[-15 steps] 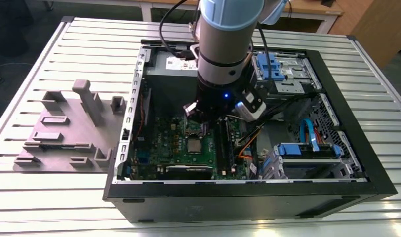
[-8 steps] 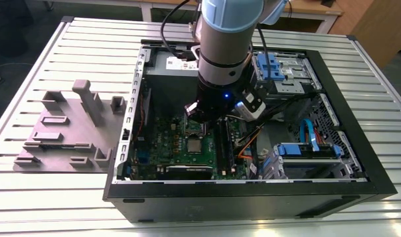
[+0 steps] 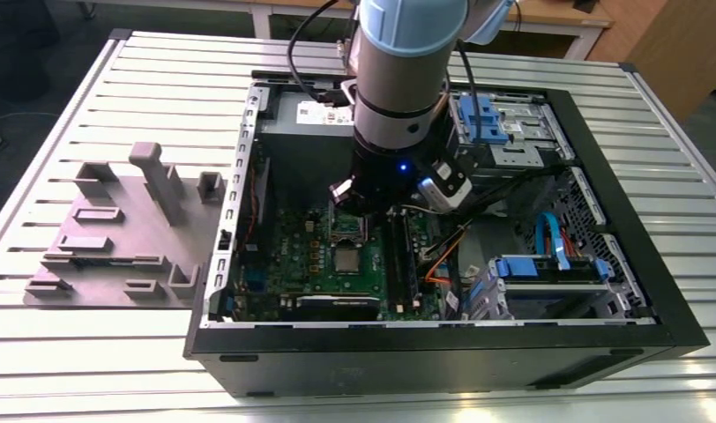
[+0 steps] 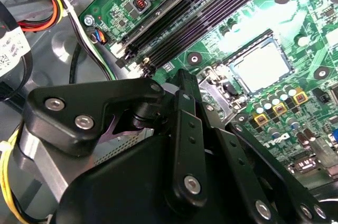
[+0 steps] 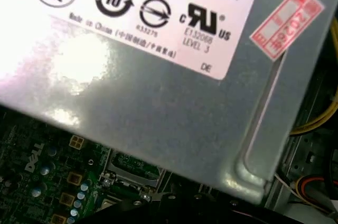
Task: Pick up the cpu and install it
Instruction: 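Close the cpu cover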
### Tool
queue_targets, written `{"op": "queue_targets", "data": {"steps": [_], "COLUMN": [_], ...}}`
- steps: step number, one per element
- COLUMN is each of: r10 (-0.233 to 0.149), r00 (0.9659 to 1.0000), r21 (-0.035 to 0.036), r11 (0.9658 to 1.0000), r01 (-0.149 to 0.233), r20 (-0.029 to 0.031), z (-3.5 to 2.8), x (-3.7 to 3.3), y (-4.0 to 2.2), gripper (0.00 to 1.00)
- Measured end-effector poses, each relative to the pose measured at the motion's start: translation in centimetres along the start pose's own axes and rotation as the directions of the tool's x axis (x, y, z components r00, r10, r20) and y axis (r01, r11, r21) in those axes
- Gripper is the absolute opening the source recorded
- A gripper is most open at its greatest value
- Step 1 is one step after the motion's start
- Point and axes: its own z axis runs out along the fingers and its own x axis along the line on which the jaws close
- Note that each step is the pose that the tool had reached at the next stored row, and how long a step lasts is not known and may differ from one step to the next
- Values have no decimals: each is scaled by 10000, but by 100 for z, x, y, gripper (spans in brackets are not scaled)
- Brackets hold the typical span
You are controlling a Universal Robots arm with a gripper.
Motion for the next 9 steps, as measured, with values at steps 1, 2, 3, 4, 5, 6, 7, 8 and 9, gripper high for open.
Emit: {"op": "queue_targets", "data": {"steps": [1, 2, 3, 4, 5, 6, 7, 8, 9], "r10": [0, 1, 0, 0, 1, 1, 0, 0, 0], "r00": [10000, 10000, 10000, 10000, 10000, 10000, 10000, 10000, 10000], "r21": [1, 2, 3, 4, 6, 7, 8, 9, 10], "r11": [10000, 10000, 10000, 10000, 10000, 10000, 10000, 10000, 10000], "r01": [0, -1, 0, 0, -1, -1, 0, 0, 0], "r20": [3, 6, 8, 11, 15, 20, 25, 31, 35], "z": [5, 9, 14, 18, 23, 28, 33, 40, 46], "x": [1, 2, 4, 5, 8, 11, 14, 17, 19], "y": [2, 4, 5, 6, 7, 9, 11, 12, 14], "gripper": [10, 10, 10, 10, 10, 10, 10, 10, 10]}}
